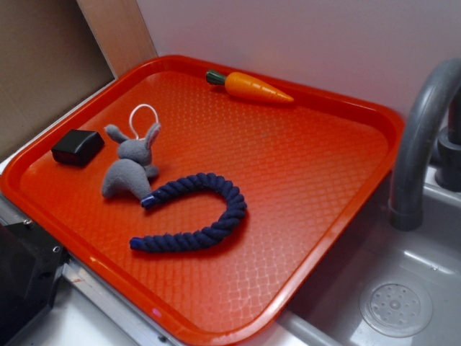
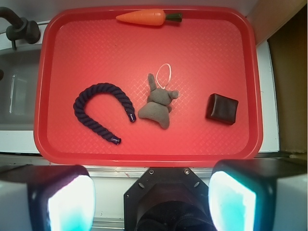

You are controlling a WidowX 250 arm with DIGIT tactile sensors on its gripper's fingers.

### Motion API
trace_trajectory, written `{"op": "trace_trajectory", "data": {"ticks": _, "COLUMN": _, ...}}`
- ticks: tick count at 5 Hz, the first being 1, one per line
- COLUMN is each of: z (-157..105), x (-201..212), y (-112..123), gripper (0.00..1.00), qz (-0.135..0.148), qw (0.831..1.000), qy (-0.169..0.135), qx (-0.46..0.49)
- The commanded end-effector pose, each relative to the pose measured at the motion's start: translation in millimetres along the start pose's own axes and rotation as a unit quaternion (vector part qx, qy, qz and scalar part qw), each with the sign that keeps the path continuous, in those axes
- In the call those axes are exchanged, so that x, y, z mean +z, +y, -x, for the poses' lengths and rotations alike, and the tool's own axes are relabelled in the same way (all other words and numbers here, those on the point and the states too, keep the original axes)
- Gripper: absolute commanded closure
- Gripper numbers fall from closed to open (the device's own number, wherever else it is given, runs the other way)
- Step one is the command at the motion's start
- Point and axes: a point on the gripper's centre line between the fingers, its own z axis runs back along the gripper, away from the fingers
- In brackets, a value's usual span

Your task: Grab the blue rope.

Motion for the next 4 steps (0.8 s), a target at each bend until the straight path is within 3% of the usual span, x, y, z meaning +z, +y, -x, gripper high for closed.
{"op": "trace_trajectory", "data": {"ticks": 1, "z": 0, "x": 0, "y": 0, "gripper": 0.0, "qz": 0.0, "qw": 1.0, "qy": 0.0, "qx": 0.0}}
{"op": "trace_trajectory", "data": {"ticks": 2, "z": -11, "x": -17, "y": -29, "gripper": 0.0, "qz": 0.009, "qw": 1.0, "qy": 0.012, "qx": 0.023}}
{"op": "trace_trajectory", "data": {"ticks": 4, "z": -49, "x": -46, "y": -76, "gripper": 0.0, "qz": 0.073, "qw": 0.994, "qy": -0.014, "qx": 0.084}}
